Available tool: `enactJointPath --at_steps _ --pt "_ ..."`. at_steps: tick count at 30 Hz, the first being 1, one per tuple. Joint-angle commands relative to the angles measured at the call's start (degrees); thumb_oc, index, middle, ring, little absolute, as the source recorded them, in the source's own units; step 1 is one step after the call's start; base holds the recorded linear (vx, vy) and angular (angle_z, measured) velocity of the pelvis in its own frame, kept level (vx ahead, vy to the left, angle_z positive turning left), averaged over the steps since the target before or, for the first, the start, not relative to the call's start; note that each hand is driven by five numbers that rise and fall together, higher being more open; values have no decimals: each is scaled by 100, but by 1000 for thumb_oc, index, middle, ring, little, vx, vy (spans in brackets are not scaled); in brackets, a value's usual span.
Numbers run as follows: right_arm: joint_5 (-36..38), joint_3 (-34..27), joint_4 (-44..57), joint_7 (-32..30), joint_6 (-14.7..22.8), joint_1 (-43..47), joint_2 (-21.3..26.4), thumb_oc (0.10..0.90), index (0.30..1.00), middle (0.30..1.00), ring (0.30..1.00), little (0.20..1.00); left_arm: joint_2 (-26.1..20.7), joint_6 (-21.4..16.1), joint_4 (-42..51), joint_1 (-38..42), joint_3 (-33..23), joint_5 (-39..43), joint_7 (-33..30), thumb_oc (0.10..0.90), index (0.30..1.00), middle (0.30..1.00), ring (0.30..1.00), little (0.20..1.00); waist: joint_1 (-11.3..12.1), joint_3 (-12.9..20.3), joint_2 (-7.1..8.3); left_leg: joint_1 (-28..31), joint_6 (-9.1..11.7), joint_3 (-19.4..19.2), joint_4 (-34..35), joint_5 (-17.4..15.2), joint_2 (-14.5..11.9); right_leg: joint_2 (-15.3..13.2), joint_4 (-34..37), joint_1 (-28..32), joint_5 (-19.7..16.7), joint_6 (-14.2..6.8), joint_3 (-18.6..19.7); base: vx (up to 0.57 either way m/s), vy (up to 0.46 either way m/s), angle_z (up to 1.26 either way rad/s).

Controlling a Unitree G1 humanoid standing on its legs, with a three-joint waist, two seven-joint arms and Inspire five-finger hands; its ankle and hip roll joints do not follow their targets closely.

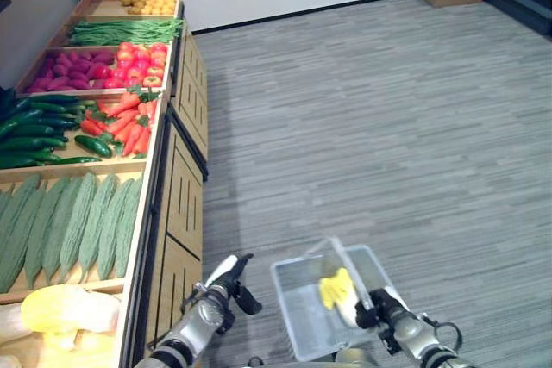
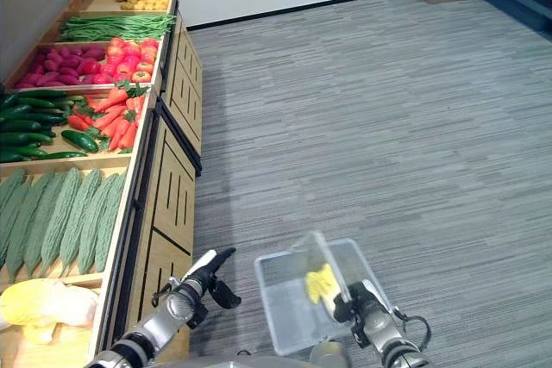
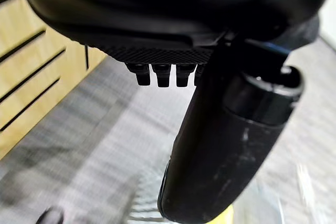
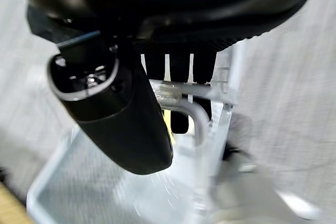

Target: Get the vegetables into the basket

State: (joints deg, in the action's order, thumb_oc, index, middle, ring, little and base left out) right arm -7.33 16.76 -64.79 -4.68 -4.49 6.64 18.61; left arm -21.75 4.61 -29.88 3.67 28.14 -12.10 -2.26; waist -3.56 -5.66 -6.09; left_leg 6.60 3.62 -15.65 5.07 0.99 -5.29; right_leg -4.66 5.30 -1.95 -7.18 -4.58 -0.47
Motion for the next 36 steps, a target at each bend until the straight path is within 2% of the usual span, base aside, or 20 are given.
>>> enactJointPath --at_steps 1,2,4,7,12,13,14,15,16,17,18,20,21,22,26,32,33,34,36 --pt "-972 503 -351 99 11 235 440 400 300 300 300 300 -193 -646 923 529 9 603 298 900 1000 1000 1000 1000 -83 -55 -6 -183 397 331 -7 310 -173 -704 -187 518 529 -537 -97 0 9 9" --pt "-974 505 -355 98 13 240 438 400 300 300 300 300 -201 -637 938 523 4 609 304 900 1000 1000 1000 1000 -88 -57 -6 -183 397 334 -7 309 -173 -704 -186 520 529 -538 -100 -6 15 17" --pt "-1084 552 -460 63 17 381 428 400 300 300 300 300 -159 -670 1207 633 49 836 452 900 1000 1000 1000 1000 -91 -47 -121 -195 402 361 -7 318 -128 -739 -159 540 511 -543 -127 -9 9 12" --pt "-998 445 -542 3 1 401 401 400 300 300 300 300 -139 -637 1220 666 28 804 419 900 1000 1000 1000 1000 -94 -38 -171 -217 402 379 -7 326 -112 -750 -133 539 494 -544 -141 -1 0 1" --pt "-593 27 -813 -167 -82 292 388 400 300 300 300 300 30 -476 443 612 -70 523 222 900 1000 1000 1000 1000 -126 -42 -179 -214 394 353 -7 327 -137 -719 -114 509 485 -529 -144 1 -8 0" --pt "-494 -95 -933 -221 -114 222 391 400 300 300 300 300 141 -323 -331 553 -122 254 62 900 1000 1000 1000 1000 -138 -28 -128 -205 391 342 -7 323 -152 -696 -108 521 486 -522 -130 0 0 0" --pt "-493 -97 -934 -223 -113 221 395 400 300 300 300 300 158 -340 -362 567 -115 251 49 900 1000 1000 1000 1000 -135 -29 -132 -203 391 342 -7 322 -152 -696 -108 523 488 -523 -129 12 -46 -1" --pt "-394 -206 -1028 -283 -123 141 396 400 300 300 300 300 320 -217 -1287 557 -229 80 -103 900 1000 1000 1000 1000 -161 -16 -48 -188 393 328 -7 319 -182 -668 -110 529 488 -511 -126 0 0 0" --pt "-392 -207 -1028 -285 -122 140 400 400 300 300 300 300 338 -236 -1324 573 -223 76 -117 900 1000 1000 1000 1000 -159 -18 -51 -186 393 328 -7 318 -181 -668 -110 531 490 -511 -126 11 -49 -2" --pt "-319 -285 -1110 -315 -115 62 404 400 300 300 300 300 475 -124 -2147 578 -372 -4 -248 900 1000 1000 1000 1000 -175 -11 29 -175 398 316 -7 310 -215 -639 -116 530 494 -498 -117 8 -32 -3" --pt "-281 -312 -1144 -325 -114 16 399 400 300 300 300 300 520 -88 -2469 595 -402 -96 -267 900 1000 1000 1000 1000 -187 -10 65 -174 401 312 -7 311 -229 -621 -120 536 496 -491 -116 8 -32 -4" --pt "-264 -303 -1192 -318 -117 -7 390 400 300 300 300 300 537 -92 -2760 642 -357 -299 -274 900 1000 1000 1000 1000 -197 -8 102 -168 403 310 -7 306 -246 -608 -124 543 505 -487 -114 4 -11 -2" --pt "-243 -311 -1280 -311 -122 -33 393 400 300 300 300 300 588 23 -3481 646 -526 -362 -397 900 1000 1000 1000 1000 -193 4 181 -161 405 300 -7 299 -267 -585 -127 547 507 -482 -104 0 0 0" --pt "-242 -309 -1281 -312 -121 -30 394 400 300 300 300 300 595 14 -3498 655 -527 -361 -404 900 1000 1000 1000 1000 -193 3 179 -160 405 299 -7 298 -266 -585 -127 547 508 -482 -102 0 0 0" --pt "-54 -404 -1326 -293 -110 -128 347 400 300 300 300 300 631 155 -4328 570 -847 -466 -483 900 1000 1000 1000 1000 -180 20 335 -159 394 284 -7 279 -277 -544 -128 537 512 -470 -81 0 0 0" --pt "165 -492 -1326 -235 -84 -240 286 400 300 300 300 300 592 227 -4639 379 -1056 -519 -493 900 1000 1000 1000 1000 -139 55 445 -157 380 270 -7 254 -261 -530 -124 551 520 -470 -67 1 5 -1" --pt "1430 -692 -889 -43 139 -653 -133 400 300 300 300 300 884 57 -4470 -29 -2096 1572 -778 900 1000 1000 1000 1000 353 -318 858 -1340 213 116 -1953 563 -184 -106 -630 854 932 -58 -866 37 24 1" --pt "1422 -721 -921 -1 117 -689 -138 400 300 300 300 300 887 55 -4443 -34 -2010 1426 -729 900 1000 1000 1000 1000 279 -235 818 -1054 119 -158 -1555 416 -180 -61 -594 823 911 -88 -868 38 17 7" --pt "1387 -718 -973 21 103 -689 -135 400 300 300 300 300 886 53 -4467 -37 -1946 1308 -680 900 1000 1000 1000 1000 277 -194 798 -883 52 -168 -1295 315 -73 -42 -586 806 898 -102 -810 54 48 3"
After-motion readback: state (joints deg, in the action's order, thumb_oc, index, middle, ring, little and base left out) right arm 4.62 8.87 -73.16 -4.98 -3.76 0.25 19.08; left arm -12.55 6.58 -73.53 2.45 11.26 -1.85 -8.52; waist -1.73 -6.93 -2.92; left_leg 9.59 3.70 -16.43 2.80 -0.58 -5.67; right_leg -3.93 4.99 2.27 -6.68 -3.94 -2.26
